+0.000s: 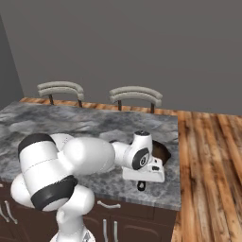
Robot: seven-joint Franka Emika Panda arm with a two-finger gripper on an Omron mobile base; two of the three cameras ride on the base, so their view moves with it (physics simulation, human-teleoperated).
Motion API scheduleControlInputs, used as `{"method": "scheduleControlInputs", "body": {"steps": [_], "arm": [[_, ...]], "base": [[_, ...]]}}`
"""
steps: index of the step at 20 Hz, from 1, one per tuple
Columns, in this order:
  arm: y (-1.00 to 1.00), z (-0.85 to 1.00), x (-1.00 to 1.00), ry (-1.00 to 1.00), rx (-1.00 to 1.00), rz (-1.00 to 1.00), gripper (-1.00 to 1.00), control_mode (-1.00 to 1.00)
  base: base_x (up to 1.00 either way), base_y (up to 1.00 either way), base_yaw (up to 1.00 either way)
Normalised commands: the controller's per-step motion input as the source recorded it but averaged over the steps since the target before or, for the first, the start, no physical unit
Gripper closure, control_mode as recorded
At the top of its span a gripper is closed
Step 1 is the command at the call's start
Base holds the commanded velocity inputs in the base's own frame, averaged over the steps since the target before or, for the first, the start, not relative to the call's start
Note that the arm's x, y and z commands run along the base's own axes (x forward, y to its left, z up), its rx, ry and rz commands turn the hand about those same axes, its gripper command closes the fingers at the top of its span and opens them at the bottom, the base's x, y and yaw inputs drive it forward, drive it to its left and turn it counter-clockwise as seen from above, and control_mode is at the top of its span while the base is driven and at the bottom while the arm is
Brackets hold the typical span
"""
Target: Pick the colander and pan and place them in the sink. Then turn on the water.
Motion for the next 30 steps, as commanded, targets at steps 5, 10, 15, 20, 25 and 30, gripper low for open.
{"method": "scheduleControlInputs", "body": {"steps": [5,10,15,20,25,30], "arm": [[0.00,-0.15,0.00,0.00,0.00,0.00,-1.00,-1.00],[0.00,-0.01,0.00,0.00,0.00,0.00,1.00,-1.00],[0.00,0.00,0.00,0.00,0.00,0.00,1.00,-1.00],[-0.01,0.01,-0.04,0.00,0.00,0.00,1.00,-1.00],[-0.01,0.09,-0.05,-0.02,0.00,0.00,1.00,-1.00],[-0.03,0.32,-0.18,0.00,0.00,0.00,1.00,-1.00]], "base": [[0.00,0.00,0.00],[0.00,0.00,0.00],[0.00,0.00,0.00],[0.00,0.00,0.00],[0.00,0.00,0.00],[0.00,0.00,0.00]]}}
